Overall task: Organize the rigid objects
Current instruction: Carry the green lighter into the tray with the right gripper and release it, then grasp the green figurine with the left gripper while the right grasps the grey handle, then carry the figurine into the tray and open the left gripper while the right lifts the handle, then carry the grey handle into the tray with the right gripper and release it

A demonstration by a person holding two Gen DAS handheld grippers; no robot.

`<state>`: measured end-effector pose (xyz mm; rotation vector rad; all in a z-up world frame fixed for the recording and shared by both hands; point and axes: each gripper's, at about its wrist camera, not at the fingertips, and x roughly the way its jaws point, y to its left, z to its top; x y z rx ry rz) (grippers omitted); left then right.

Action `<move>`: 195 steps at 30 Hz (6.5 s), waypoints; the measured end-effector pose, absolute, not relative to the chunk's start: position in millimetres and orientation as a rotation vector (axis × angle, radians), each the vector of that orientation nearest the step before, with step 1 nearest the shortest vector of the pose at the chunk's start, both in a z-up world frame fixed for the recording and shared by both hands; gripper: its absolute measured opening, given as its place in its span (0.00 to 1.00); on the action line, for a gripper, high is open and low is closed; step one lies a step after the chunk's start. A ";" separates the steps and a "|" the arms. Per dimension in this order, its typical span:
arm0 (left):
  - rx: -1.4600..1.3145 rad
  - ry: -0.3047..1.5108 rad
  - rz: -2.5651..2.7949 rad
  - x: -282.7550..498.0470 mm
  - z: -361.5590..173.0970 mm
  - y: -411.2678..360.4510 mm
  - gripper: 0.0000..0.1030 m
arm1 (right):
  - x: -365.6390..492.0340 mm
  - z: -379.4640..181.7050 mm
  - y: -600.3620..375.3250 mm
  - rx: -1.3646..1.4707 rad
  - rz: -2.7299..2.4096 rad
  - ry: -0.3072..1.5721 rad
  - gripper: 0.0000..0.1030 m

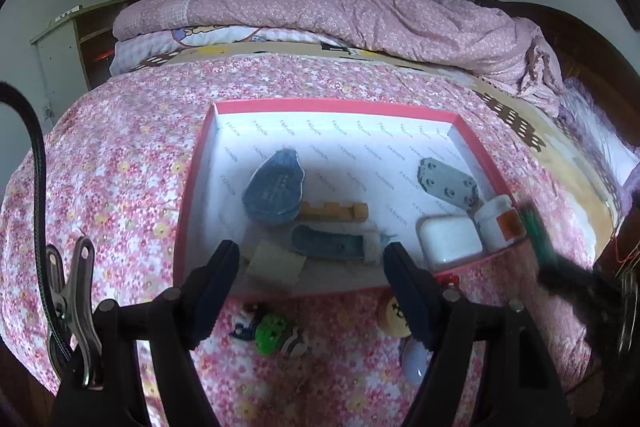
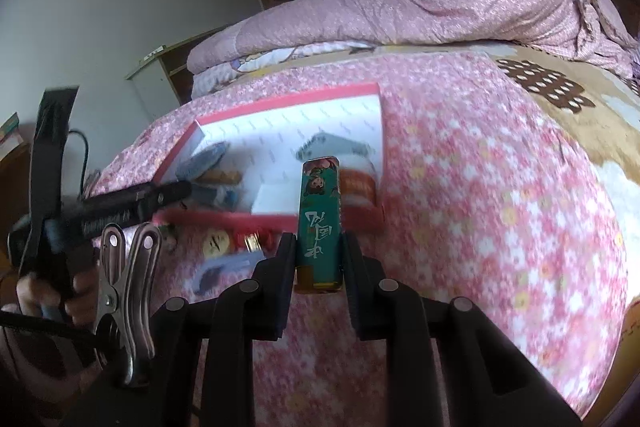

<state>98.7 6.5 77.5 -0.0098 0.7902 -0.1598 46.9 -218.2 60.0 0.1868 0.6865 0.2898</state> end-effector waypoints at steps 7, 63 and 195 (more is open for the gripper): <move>-0.025 0.790 -0.165 94.7 77.0 9.4 0.76 | 74.3 71.8 -206.7 0.176 0.299 0.682 0.13; -0.033 0.831 -0.166 57.0 63.6 37.2 0.76 | 65.8 58.3 -190.1 0.112 0.292 0.713 0.31; 0.049 0.746 -0.214 161.1 82.5 -10.2 0.62 | 23.8 14.4 -205.4 0.158 0.277 0.803 0.72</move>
